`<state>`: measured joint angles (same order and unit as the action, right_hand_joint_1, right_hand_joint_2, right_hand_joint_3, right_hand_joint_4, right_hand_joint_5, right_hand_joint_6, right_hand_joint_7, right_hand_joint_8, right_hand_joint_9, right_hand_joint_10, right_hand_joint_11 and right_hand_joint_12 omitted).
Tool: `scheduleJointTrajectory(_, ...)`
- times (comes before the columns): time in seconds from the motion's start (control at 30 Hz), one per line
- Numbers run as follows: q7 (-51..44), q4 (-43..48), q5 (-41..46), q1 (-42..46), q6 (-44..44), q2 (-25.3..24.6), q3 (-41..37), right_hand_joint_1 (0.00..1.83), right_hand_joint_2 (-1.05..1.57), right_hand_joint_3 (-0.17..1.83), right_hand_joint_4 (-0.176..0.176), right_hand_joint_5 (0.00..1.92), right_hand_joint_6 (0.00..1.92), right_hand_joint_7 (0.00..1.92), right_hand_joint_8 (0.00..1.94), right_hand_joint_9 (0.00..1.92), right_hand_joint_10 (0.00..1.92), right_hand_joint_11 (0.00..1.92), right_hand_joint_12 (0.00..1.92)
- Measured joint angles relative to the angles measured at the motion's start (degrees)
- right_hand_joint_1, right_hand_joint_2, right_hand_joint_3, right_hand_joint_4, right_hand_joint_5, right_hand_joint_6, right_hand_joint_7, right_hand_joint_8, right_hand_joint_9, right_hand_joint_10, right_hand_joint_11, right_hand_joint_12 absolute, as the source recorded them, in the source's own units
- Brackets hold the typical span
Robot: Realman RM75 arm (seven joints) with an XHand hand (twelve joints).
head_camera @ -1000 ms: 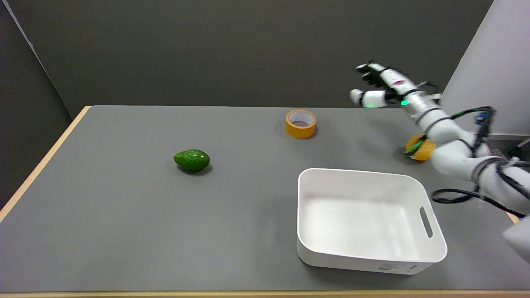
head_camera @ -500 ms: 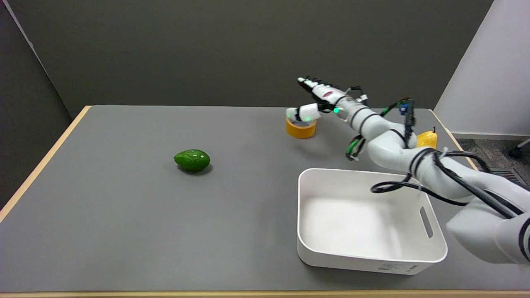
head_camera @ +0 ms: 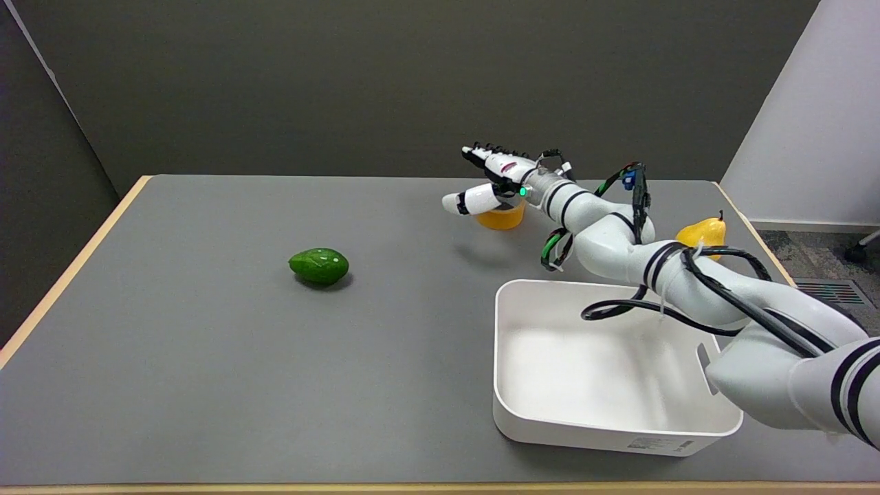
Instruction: Pick up yellow tape.
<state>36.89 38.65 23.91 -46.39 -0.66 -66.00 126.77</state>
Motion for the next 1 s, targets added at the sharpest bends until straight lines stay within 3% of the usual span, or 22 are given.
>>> scheduleJointTrajectory(0.13,-0.63,-1.98,1.09,-0.52,-0.03,-0.9,0.19,0.37,0.46,0.86,0.016,0.0,0.0,0.0,0.0,0.0,0.09,0.0,0.85)
scheduleJointTrajectory(0.27,-1.14,-3.79,1.99,-1.04,-0.91,-1.55,0.24,0.39,0.46,0.86,0.021,0.0,0.0,0.0,0.0,0.0,0.03,0.0,0.6)
scheduleJointTrajectory(0.4,-1.48,-5.21,2.55,-1.61,-1.93,-2.04,0.14,0.39,0.48,0.86,0.027,0.0,0.0,0.0,0.0,0.0,0.0,0.0,0.34)
scheduleJointTrajectory(0.5,-1.68,-6.07,2.84,-2.05,-2.6,-2.32,0.01,0.39,0.53,0.79,0.026,0.0,0.0,0.0,0.0,0.0,0.0,0.0,0.0)
scheduleJointTrajectory(1.0,-3.51,-12.19,3.75,-3.29,-4.04,-3.11,-0.06,0.42,0.53,0.81,-0.005,0.0,0.04,0.0,0.0,0.0,0.0,0.0,0.0)
